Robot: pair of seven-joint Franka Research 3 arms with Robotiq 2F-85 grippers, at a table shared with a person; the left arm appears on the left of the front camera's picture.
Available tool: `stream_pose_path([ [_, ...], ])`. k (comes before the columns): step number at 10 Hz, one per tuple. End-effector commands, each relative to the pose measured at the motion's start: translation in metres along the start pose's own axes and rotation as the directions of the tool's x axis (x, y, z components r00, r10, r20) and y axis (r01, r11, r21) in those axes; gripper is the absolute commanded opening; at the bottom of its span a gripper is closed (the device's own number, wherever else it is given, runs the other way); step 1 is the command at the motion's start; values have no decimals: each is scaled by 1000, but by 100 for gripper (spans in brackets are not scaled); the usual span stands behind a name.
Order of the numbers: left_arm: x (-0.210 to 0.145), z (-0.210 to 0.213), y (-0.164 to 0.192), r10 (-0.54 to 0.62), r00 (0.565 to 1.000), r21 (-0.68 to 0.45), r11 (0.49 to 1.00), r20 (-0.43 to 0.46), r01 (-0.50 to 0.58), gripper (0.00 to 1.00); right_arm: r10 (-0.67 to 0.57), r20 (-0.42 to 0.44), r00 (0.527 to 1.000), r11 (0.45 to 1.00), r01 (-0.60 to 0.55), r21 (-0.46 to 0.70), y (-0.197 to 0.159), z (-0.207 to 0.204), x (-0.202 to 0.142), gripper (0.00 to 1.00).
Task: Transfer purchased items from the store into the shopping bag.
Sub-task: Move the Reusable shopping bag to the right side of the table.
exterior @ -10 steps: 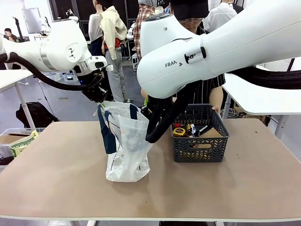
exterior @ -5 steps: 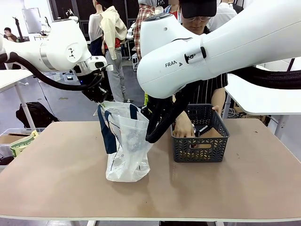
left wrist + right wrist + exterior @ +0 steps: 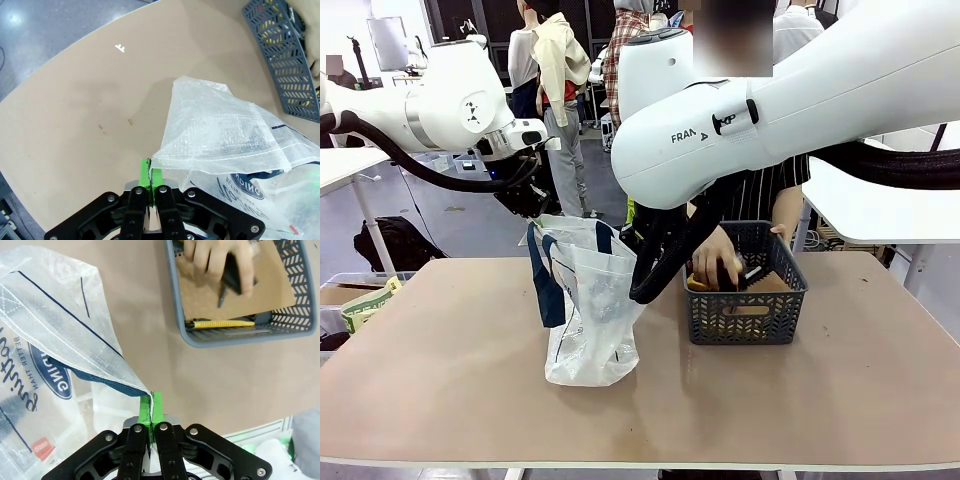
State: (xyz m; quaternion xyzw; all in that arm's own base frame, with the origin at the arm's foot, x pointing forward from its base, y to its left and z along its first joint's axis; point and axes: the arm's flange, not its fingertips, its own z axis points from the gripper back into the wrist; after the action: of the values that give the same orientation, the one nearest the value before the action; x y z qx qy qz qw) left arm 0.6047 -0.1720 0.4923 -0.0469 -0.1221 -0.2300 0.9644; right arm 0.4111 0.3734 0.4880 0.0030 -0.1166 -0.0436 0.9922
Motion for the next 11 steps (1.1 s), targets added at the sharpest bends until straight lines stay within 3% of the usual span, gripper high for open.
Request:
stream_pose_path([
  [1,0,1,1,4,1000,4,1000,7,-4,0,7,2,1000,1000,-7,-1,-2,-1,0,0],
  [11,0,1,1,4,1000,4,1000,7,-4,0,7,2,1000,1000,-7,-1,-2,-1,0,0],
])
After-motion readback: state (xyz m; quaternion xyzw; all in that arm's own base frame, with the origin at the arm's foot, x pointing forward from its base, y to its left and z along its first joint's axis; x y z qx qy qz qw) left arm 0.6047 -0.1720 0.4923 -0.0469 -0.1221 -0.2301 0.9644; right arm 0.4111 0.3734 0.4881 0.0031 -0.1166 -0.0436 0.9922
